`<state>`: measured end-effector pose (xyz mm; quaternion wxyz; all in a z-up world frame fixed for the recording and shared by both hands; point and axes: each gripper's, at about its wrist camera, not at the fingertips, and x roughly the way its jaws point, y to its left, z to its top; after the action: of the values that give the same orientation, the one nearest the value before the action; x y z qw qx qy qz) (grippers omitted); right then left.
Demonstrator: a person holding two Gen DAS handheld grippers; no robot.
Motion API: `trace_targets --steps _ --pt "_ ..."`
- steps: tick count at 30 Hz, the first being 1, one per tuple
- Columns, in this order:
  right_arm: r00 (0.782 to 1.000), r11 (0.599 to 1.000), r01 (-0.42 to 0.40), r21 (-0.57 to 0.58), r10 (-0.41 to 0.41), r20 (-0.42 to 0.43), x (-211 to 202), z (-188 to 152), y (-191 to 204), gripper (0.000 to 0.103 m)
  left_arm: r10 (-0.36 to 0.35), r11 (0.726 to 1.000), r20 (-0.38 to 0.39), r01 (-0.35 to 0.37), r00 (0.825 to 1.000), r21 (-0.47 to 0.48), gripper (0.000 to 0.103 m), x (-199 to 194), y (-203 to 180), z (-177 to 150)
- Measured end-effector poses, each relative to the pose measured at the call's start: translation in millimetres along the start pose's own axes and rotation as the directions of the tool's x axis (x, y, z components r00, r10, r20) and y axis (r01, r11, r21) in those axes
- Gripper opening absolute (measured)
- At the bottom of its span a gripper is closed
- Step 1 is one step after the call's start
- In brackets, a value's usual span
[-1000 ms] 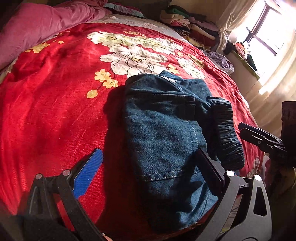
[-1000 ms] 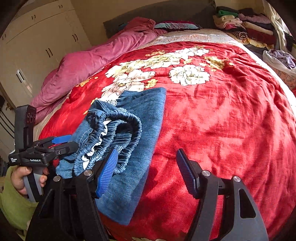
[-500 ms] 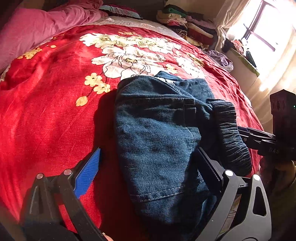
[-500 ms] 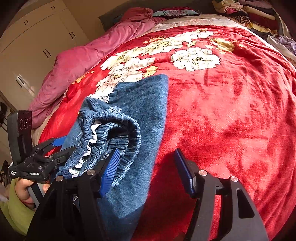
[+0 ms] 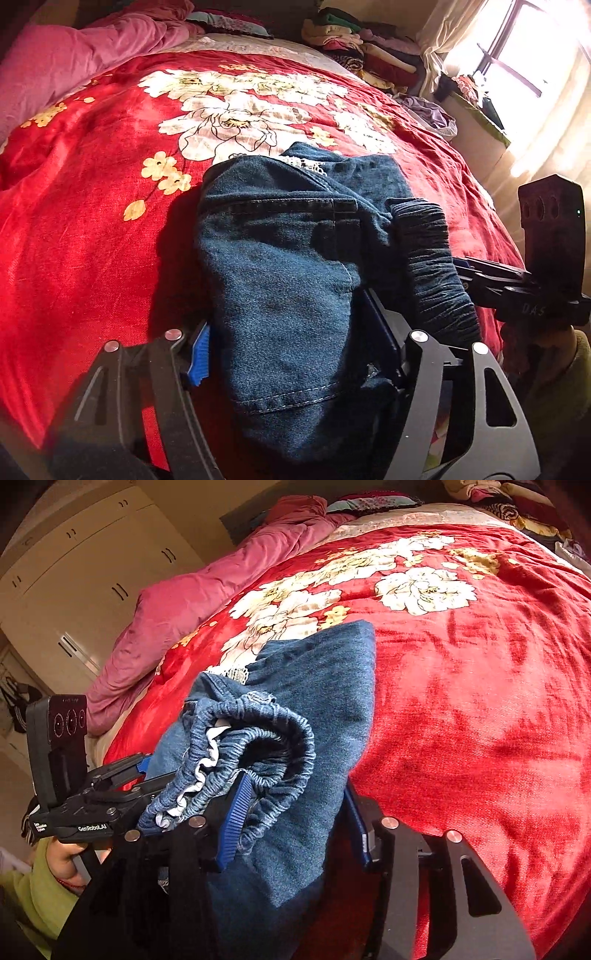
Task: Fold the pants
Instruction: 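Grasp the pants end with both grippers and fold it over again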
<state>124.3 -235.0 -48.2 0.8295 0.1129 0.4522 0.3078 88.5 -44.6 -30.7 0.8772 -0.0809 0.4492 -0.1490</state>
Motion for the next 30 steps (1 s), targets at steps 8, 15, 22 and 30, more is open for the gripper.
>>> trace_targets --steps 8,15,22,30 --pt "0.996 0.993 0.062 -0.100 -0.056 0.063 -8 -6 23 0.023 0.039 0.998 0.031 -0.040 0.999 0.056 0.042 -6 -13 -3" --pt "0.991 0.981 0.112 -0.160 -0.097 0.095 -18 -4 39 0.019 0.022 0.998 0.062 -0.026 0.998 0.062 0.035 -20 -20 0" --pt "0.990 0.980 0.108 -0.166 -0.092 0.102 -23 -1 45 0.018 0.012 0.996 0.078 -0.019 0.997 0.082 0.033 -27 -30 3" --pt "0.992 0.984 0.112 -0.138 -0.104 0.066 -16 -3 33 0.020 0.038 0.998 0.044 -0.040 0.998 0.045 0.034 -12 -16 2"
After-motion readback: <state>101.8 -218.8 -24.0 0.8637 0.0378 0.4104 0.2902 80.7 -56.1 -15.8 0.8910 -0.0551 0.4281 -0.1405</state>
